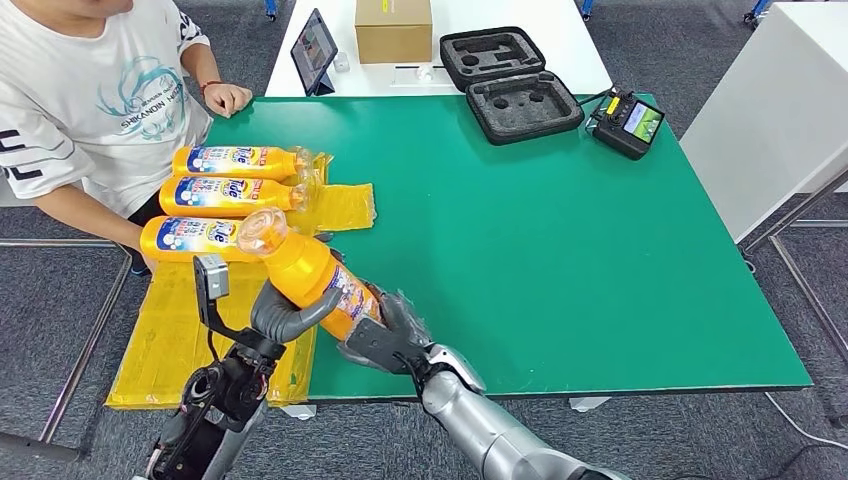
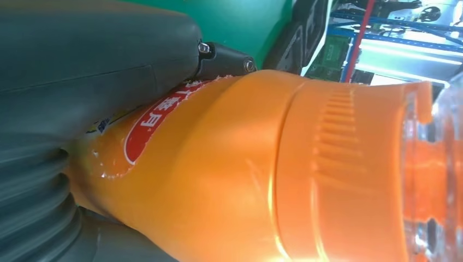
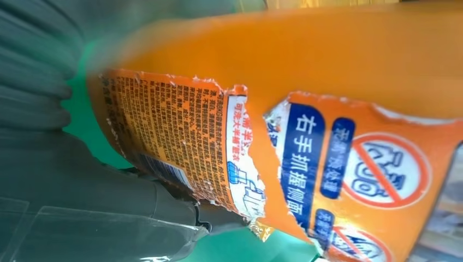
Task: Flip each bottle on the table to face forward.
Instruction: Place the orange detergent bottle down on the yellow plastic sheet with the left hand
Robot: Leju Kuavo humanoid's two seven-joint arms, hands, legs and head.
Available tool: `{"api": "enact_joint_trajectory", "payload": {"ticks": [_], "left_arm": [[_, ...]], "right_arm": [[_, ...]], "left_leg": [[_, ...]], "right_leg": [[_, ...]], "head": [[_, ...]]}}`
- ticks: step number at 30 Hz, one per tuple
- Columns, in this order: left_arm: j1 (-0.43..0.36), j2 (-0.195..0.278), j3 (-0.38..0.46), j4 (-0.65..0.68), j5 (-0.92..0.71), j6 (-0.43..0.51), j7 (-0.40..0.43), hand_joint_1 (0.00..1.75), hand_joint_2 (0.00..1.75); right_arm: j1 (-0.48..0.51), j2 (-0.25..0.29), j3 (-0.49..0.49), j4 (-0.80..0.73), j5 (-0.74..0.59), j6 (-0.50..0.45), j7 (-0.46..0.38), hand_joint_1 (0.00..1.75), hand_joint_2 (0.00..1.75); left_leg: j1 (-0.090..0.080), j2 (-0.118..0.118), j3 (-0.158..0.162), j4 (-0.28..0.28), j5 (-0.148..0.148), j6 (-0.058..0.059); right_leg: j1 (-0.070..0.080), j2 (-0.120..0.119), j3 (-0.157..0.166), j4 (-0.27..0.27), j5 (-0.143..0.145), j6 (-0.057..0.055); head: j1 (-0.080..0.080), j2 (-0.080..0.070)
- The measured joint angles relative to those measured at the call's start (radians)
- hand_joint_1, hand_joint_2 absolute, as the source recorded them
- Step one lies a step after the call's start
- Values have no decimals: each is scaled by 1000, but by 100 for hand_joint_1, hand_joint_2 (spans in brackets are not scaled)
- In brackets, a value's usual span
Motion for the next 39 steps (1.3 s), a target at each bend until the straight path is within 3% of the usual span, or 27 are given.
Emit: {"api": "enact_joint_trajectory", "payload": {"ticks": [5,9,13,17,19,22,26,31,37,39], "left_arm": [[3,1,1,-1,4,6,1,175,175],[5,2,1,-1,-1,18,-2,175,175],[6,3,15,-5,-78,135,-55,175,175],[12,13,77,-27,-242,332,-165,175,175],[21,19,116,-50,-315,400,-201,175,175],[42,25,173,-98,-401,480,-230,175,175],[66,27,237,-170,-542,613,-258,175,175],[55,61,306,-208,-727,768,-240,175,175],[45,101,349,-210,-775,796,-224,175,175],[44,105,355,-210,-775,796,-223,175,175]], "right_arm": [[1,3,13,0,19,-27,4,0,175],[1,6,17,0,22,-38,2,0,0],[8,9,22,-31,65,-149,-24,0,0],[55,-7,38,-212,222,-332,16,0,0],[97,-16,34,-338,316,-368,29,0,0],[162,-14,1,-510,368,-376,-28,0,0],[239,-2,-42,-724,285,-378,-107,0,0],[282,-6,-57,-986,137,-378,-115,0,0],[311,-8,-76,-1152,107,-378,-116,0,0],[317,-8,-80,-1179,106,-378,-116,0,87]], "left_leg": [[0,0,0,0,0,0],[0,0,0,0,0,0],[0,0,0,0,0,0],[0,1,0,0,0,0],[0,0,0,0,0,0],[0,0,0,0,0,0],[0,0,0,0,-1,-1],[0,0,0,0,-1,-1],[0,0,1,0,0,-1],[0,1,1,0,0,-1]], "right_leg": [[0,0,0,0,0,0],[0,0,0,0,0,0],[0,0,0,0,0,0],[0,0,0,0,0,0],[0,0,0,0,0,0],[0,0,0,0,0,0],[0,0,0,0,-1,-1],[0,0,0,0,-1,0],[0,0,0,0,0,-1],[0,0,0,0,0,-1]], "head": [[0,0],[0,0],[0,0],[0,0],[0,0],[0,0],[0,0],[1,0],[0,0],[1,0]]}}
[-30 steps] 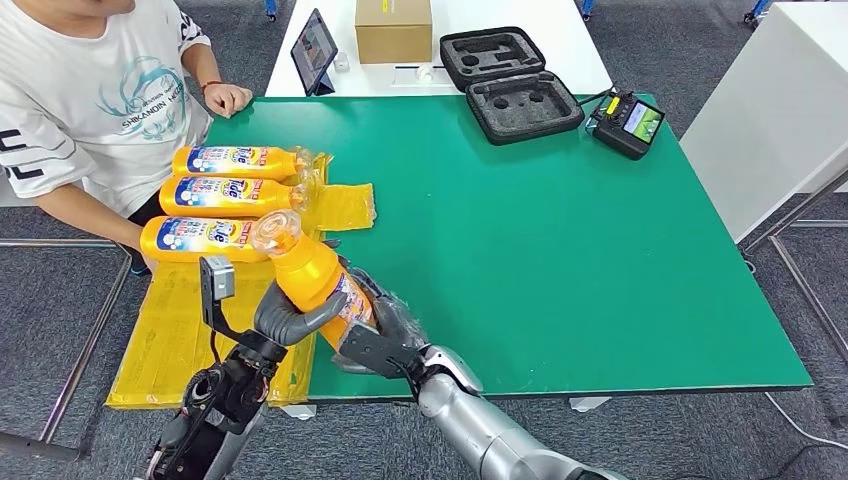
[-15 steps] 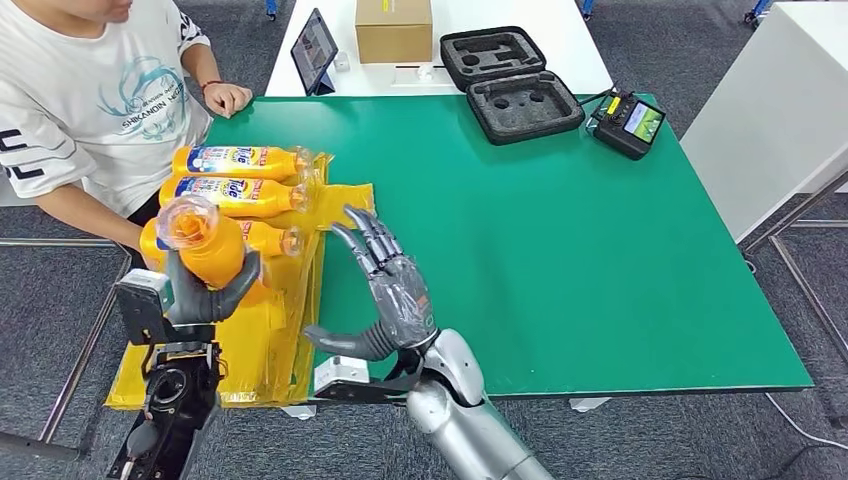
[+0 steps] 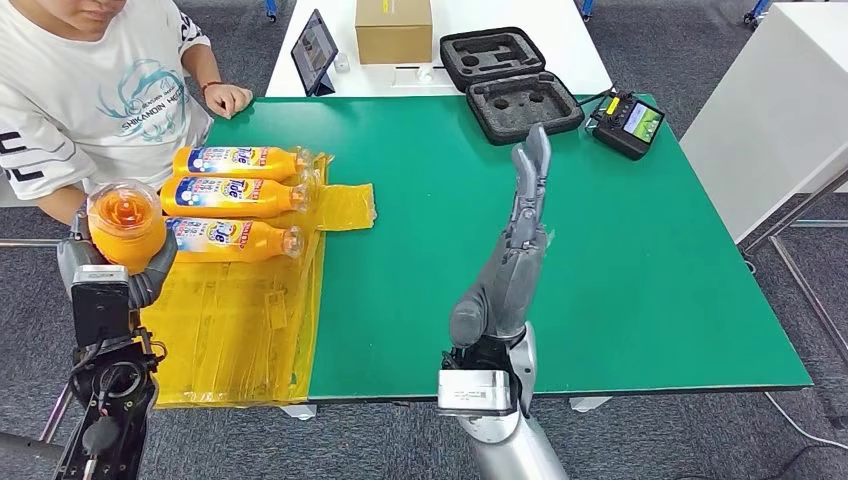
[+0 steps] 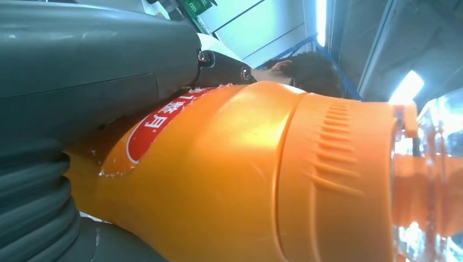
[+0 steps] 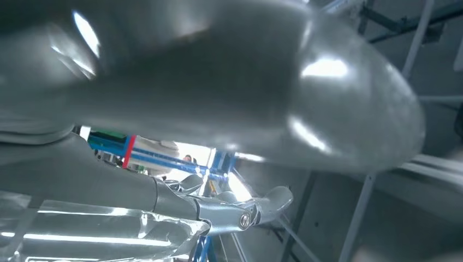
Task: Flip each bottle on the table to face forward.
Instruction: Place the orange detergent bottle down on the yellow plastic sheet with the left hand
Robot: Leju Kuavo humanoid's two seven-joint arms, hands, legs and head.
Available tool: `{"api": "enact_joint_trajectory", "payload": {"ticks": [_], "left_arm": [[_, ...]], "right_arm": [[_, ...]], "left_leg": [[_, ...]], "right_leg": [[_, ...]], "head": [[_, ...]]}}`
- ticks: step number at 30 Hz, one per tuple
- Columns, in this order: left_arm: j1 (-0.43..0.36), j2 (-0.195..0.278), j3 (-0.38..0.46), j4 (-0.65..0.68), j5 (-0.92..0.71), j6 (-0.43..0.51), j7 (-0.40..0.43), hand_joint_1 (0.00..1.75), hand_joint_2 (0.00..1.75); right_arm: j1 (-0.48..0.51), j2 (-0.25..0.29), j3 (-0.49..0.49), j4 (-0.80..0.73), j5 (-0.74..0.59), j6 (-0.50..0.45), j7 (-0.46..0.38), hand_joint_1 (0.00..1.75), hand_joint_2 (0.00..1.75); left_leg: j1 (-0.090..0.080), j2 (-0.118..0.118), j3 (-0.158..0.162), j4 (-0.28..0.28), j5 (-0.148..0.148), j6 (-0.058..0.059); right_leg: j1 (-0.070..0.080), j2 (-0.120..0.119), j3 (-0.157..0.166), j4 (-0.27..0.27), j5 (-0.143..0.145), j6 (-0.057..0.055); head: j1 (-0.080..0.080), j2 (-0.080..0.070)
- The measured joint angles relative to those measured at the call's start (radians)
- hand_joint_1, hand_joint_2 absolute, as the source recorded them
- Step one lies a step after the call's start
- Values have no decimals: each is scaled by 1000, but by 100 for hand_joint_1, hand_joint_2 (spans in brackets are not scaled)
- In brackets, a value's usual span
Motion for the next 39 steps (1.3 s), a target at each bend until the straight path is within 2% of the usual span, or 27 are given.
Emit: {"api": "enact_joint_trajectory", "payload": {"ticks": [2,4,7,9,13,17,23,27,34,35,38,39], "left_arm": [[-1,3,4,0,-2,0,2,175,175],[-1,8,5,0,-27,-13,22,175,175],[7,33,5,-1,-139,-82,103,175,175],[13,58,3,-4,-240,-160,166,175,175],[25,121,-25,8,-430,-374,283,175,175],[43,148,-79,97,-588,-495,317,175,175],[53,141,-175,261,-776,-501,354,175,175],[44,138,-202,309,-810,-503,367,175,175],[46,138,-214,317,-794,-538,351,172,175],[46,138,-215,315,-788,-545,346,148,175],[47,138,-215,309,-772,-564,334,22,175],[47,138,-215,307,-768,-570,331,2,175]], "right_arm": [[5,0,-5,-19,-1,0,0,0,175],[9,0,-8,-33,-18,0,0,0,175],[13,-1,-14,-42,-75,0,0,0,175],[16,-1,-18,-40,-117,0,0,0,175],[16,-4,-21,-19,-185,0,0,0,175],[2,-6,1,26,-212,0,0,0,175],[-32,-9,58,109,-247,0,0,0,175],[-41,-13,88,147,-298,0,0,0,175],[-42,-26,124,187,-335,0,0,0,175],[-43,-26,127,192,-335,0,0,0,175],[-46,-28,135,205,-335,0,0,0,175],[-47,-28,138,210,-335,0,0,0,175]], "left_leg": [[0,0,0,0,0,0],[0,0,0,0,0,0],[0,0,0,0,0,0],[0,0,0,0,0,0],[0,0,0,0,0,0],[0,0,0,0,0,0],[-1,-1,1,0,-1,0],[-1,-2,10,-1,-5,-2],[-1,-3,25,-2,-8,-2],[-1,-3,27,-2,-9,-2],[-1,-3,30,-2,-10,-2],[-1,-3,31,-2,-10,-2]], "right_leg": [[0,0,0,0,0,0],[0,0,0,0,0,0],[0,0,0,0,0,0],[0,0,0,0,0,0],[0,0,0,0,0,0],[0,0,0,0,0,0],[-1,0,2,0,-1,0],[-1,-2,13,0,-6,-1],[-1,-2,29,0,-9,-2],[-1,-2,30,0,-10,-2],[-1,-2,33,0,-10,-1],[-1,-2,33,0,-11,-1]], "head": [[0,0],[0,0],[0,0],[0,0],[0,0],[0,0],[0,0],[-1,0],[0,0],[0,0],[-1,0],[-1,0]]}}
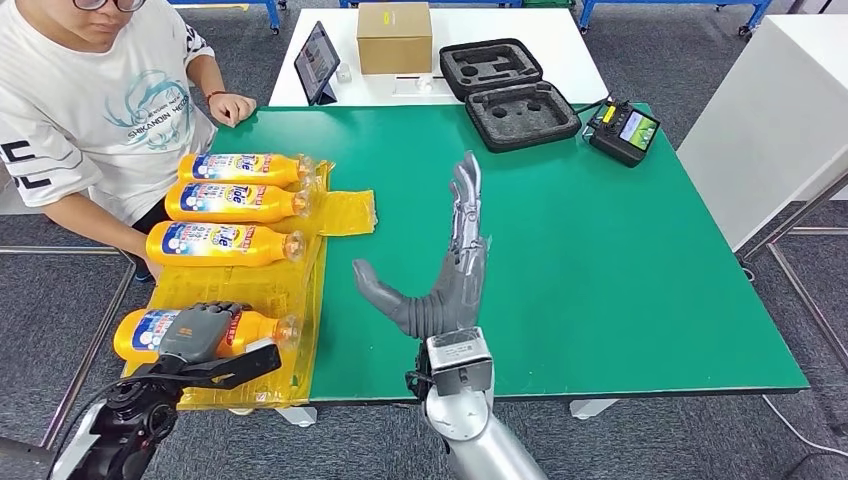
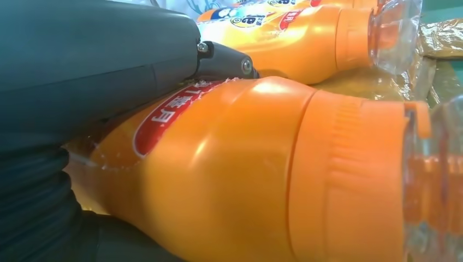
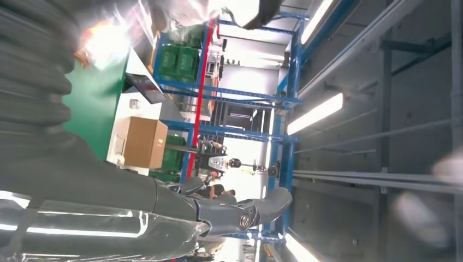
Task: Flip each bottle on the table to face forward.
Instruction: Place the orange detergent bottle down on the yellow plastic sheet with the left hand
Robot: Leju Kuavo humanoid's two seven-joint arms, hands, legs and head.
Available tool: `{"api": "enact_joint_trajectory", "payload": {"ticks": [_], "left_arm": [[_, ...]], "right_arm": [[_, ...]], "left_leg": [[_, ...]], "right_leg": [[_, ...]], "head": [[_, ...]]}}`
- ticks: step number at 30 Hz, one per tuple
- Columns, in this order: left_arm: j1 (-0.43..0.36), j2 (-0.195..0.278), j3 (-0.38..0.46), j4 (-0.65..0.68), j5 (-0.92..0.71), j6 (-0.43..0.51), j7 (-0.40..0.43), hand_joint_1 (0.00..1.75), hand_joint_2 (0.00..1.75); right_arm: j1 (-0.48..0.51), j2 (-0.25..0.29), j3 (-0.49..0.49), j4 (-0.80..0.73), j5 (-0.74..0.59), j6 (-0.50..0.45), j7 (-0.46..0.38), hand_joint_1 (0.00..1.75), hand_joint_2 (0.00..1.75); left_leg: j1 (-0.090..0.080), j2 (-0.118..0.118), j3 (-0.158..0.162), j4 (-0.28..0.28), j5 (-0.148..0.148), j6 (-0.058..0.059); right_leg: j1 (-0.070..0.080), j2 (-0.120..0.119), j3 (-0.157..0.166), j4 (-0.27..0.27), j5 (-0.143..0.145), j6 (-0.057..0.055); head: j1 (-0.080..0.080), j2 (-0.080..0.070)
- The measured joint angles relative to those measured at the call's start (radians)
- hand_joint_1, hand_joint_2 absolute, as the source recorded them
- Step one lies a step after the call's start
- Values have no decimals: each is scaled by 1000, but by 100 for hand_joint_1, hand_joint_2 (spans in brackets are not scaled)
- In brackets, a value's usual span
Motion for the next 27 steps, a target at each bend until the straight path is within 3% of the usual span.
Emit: {"api": "enact_joint_trajectory", "payload": {"ticks": [8,12,23,27], "left_arm": [[-18,-1,0,-2,116,-86,-53,0,175],[-19,-3,1,-1,148,-101,-62,0,0],[-36,-43,48,15,520,-287,-98,0,0],[-43,-65,85,32,792,-390,-72,0,0]], "right_arm": [[-14,-1,13,35,8,0,0,0,175],[-15,-1,13,47,10,0,0,0,175],[-32,-6,23,100,18,0,0,0,175],[-39,-6,35,131,17,0,0,0,175]], "left_leg": [[0,-1,1,0,-1,1],[0,-4,1,0,-1,1],[0,-12,9,0,-3,2],[-1,-12,10,0,-2,3]], "right_leg": [[0,0,1,0,-1,1],[-1,-4,2,0,-2,2],[-1,-14,10,0,-8,0],[-1,-14,13,0,-7,2]], "head": [[0,0],[0,0],[0,0],[0,0]]}}
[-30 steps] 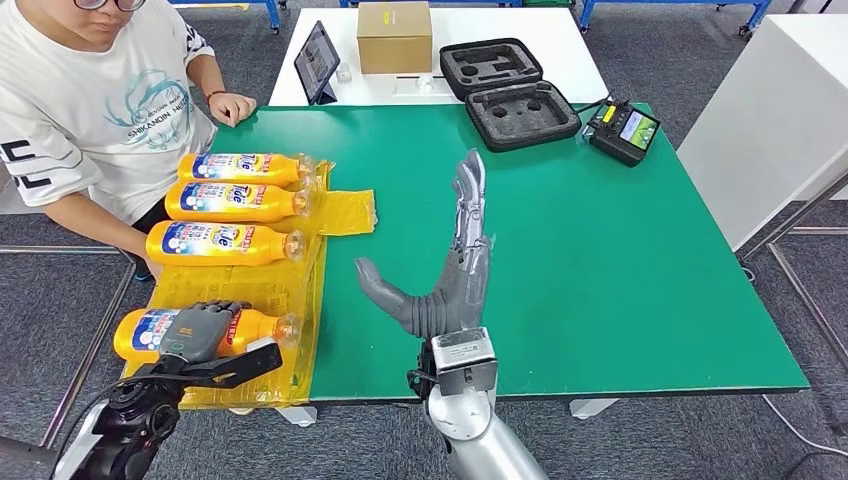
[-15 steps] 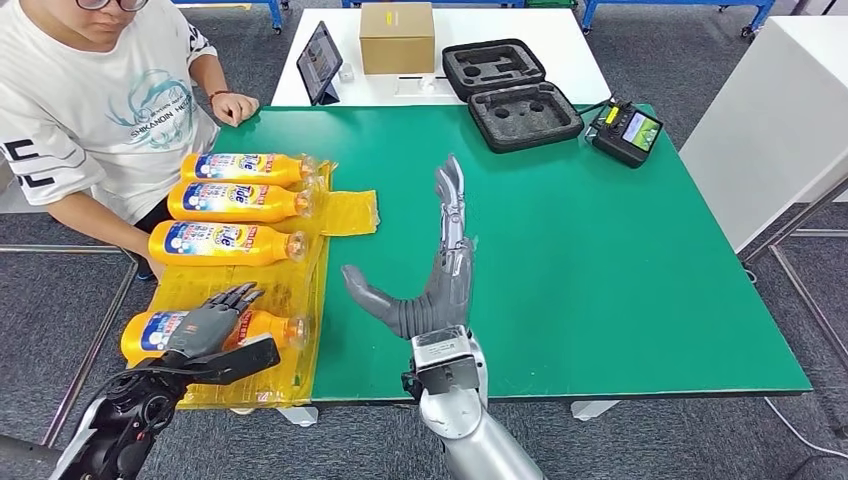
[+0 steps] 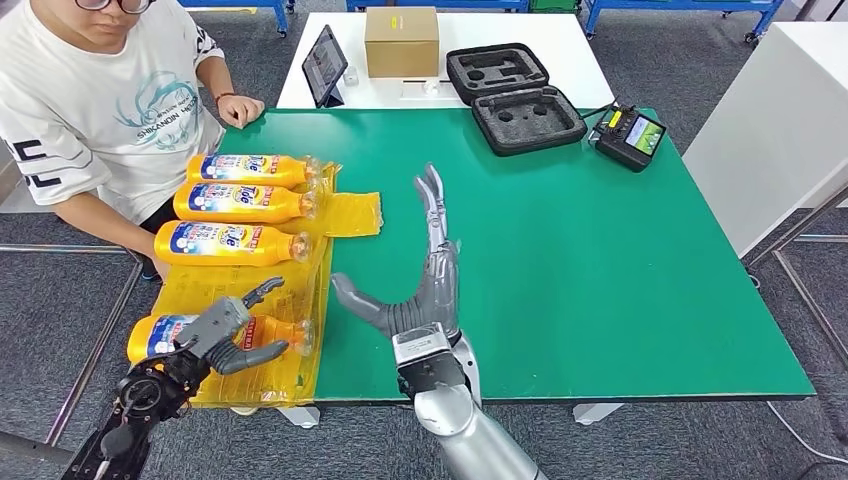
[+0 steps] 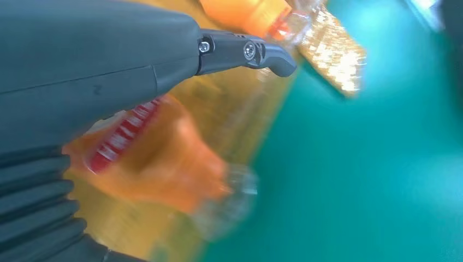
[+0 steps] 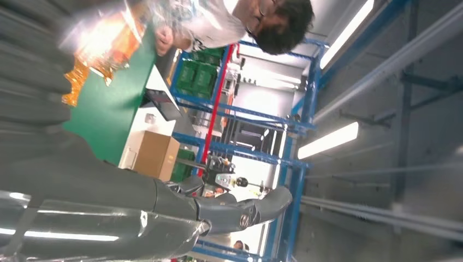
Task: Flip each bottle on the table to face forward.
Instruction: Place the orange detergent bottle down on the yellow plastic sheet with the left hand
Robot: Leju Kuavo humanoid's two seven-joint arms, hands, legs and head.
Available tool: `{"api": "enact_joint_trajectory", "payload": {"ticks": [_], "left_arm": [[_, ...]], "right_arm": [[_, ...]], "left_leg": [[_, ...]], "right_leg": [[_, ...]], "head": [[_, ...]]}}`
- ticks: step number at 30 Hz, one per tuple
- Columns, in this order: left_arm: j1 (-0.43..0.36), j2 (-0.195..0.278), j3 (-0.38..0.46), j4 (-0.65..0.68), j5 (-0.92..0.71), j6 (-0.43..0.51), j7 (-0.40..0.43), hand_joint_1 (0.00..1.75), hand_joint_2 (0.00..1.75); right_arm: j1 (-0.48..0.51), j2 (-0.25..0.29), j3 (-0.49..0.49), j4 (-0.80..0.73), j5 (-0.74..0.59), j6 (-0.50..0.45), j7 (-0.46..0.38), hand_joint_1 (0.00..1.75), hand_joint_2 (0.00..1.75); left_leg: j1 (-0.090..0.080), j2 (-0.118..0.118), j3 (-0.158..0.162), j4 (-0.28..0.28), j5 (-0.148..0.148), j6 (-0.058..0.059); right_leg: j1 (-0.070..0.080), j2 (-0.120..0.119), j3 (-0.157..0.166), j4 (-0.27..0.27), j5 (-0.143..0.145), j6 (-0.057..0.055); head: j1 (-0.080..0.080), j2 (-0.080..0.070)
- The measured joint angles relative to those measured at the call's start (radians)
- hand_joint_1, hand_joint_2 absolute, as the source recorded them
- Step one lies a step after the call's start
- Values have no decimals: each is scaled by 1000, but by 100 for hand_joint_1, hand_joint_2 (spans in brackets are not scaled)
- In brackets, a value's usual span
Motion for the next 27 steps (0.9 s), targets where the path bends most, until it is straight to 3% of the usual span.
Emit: {"api": "enact_joint_trajectory", "payload": {"ticks": [5,8,10,12,15,17,19,23,25,27], "left_arm": [[0,-28,51,17,248,-27,51,0,0],[-6,-54,87,30,408,62,47,0,0],[-11,-73,99,34,406,265,-59,0,87],[-8,-89,107,13,310,562,-217,0,175],[11,-105,111,-100,131,956,-351,0,175],[37,-118,114,-204,85,1069,-368,80,175],[74,-136,121,-308,101,1097,-370,166,175],[162,-176,128,-501,192,1101,-371,143,175],[197,-190,130,-565,213,1095,-371,143,175],[223,-200,130,-614,218,1091,-371,72,175]], "right_arm": [[-7,0,10,32,13,0,0,0,175],[-10,2,12,55,41,0,0,0,175],[-10,4,13,69,53,0,0,0,175],[-10,5,14,79,61,0,0,0,175],[-7,7,15,84,87,0,0,0,175],[5,10,7,68,116,0,0,79,175],[25,15,-14,34,139,0,0,162,175],[75,17,-92,-83,156,-1,0,161,175],[97,18,-128,-133,158,-1,0,161,175],[115,18,-156,-172,158,-1,0,83,175]], "left_leg": [[0,0,-1,0,-1,0],[0,1,-2,0,-1,-1],[0,2,-4,0,-1,-1],[1,5,-8,1,0,-1],[1,7,-14,1,2,-1],[1,7,-16,1,2,-1],[1,7,-17,1,1,-1],[1,7,-19,1,-1,-1],[1,7,-20,1,-1,-1],[0,7,-21,1,-1,-1]], "right_leg": [[0,0,-1,0,0,0],[0,1,-3,0,0,0],[1,1,-6,0,1,-1],[1,4,-11,0,3,-3],[2,5,-18,1,5,-4],[2,5,-19,1,5,-4],[2,6,-20,1,4,-3],[1,6,-23,0,3,-1],[1,6,-24,0,3,-1],[1,6,-24,0,3,-1]], "head": [[0,0],[0,0],[1,0],[0,0],[0,0],[0,0],[0,0],[0,0],[0,0],[0,0]]}}
